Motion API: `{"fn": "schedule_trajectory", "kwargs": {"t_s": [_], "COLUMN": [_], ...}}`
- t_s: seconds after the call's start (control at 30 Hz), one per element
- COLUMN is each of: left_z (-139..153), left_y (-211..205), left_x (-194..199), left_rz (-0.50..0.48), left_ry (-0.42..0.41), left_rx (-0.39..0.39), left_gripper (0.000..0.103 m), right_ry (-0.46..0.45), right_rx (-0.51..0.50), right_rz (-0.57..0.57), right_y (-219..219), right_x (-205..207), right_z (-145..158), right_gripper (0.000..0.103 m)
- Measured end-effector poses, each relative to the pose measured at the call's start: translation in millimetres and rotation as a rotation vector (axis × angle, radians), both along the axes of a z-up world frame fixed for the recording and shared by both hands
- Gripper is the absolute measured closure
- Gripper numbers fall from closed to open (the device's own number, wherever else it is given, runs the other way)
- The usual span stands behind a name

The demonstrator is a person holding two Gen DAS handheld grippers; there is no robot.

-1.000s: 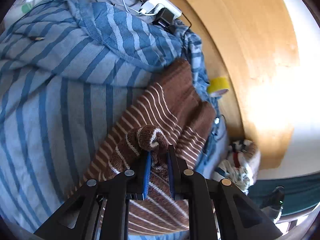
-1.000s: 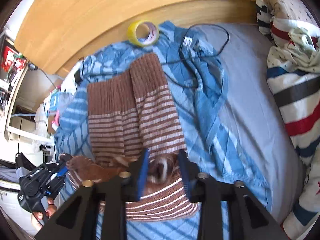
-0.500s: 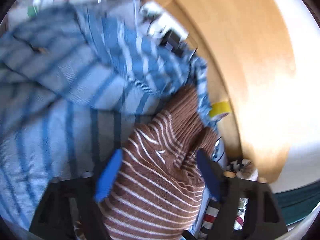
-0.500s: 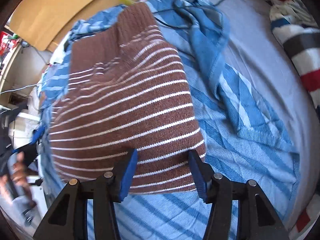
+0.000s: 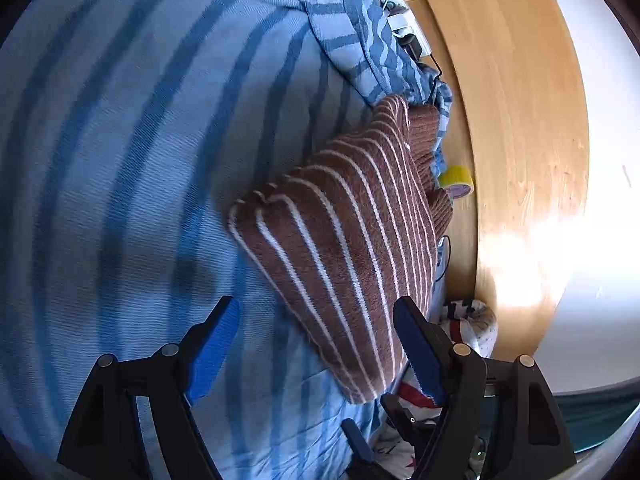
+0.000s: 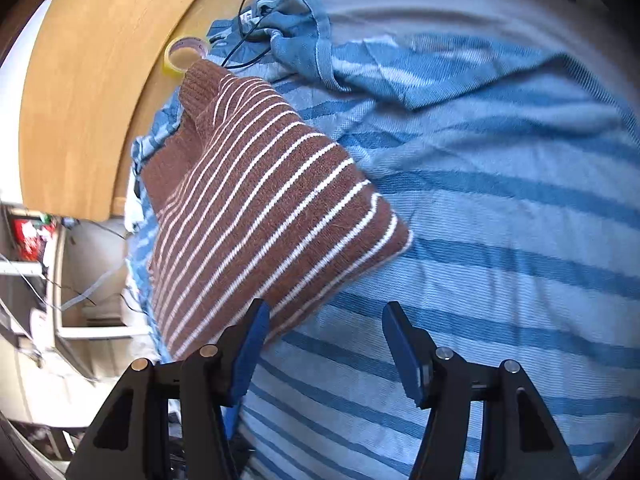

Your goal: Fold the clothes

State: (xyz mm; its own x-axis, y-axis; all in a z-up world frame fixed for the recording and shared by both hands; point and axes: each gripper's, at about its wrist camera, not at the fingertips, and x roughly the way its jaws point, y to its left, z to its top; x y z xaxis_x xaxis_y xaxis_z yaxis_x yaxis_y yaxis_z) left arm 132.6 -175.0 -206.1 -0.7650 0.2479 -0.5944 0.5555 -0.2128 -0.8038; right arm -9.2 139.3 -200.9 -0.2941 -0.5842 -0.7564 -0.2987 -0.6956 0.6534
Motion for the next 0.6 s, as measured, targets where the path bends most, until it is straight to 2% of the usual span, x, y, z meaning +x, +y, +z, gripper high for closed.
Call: {"fn": "schedule_trajectory", "kwargs": {"t_s": [0.1, 0.27, 0.37, 0.47, 0.6], "left_z": [-4, -21, -18, -18, -22], "left_y": [-6, -15, -13, -12, -3], "left_x": [-12, -34, -46, -47, -16], "left_rz": [0.053, 0.117, 0.106, 0.102, 0.222], "left_ry": [0.020, -0.004, -0.017, -0.029, -0.081], "left_rx": [-0.012, 0.036, 0.011, 0.017, 0.108], "left_gripper": [0.025, 0.025, 0.025, 0.025, 0.025], "right_ry": [-0.017, -0.010, -0.009, -0.009, -0.028], "right_rx": [-0.092, -0.227, -0.266, -0.260, -0.315], "right_rz": [-0.058, -0.169, -0.200, -0.209, -0.234], "right_y": [0, 1, -6, -11, -5], "right_x": [-12, -22, -37, -46, -35], "right_z": [-18, -43, -50, -49, -49], "right_gripper": [0.037, 0.022, 0.014, 0.014, 0.018]}}
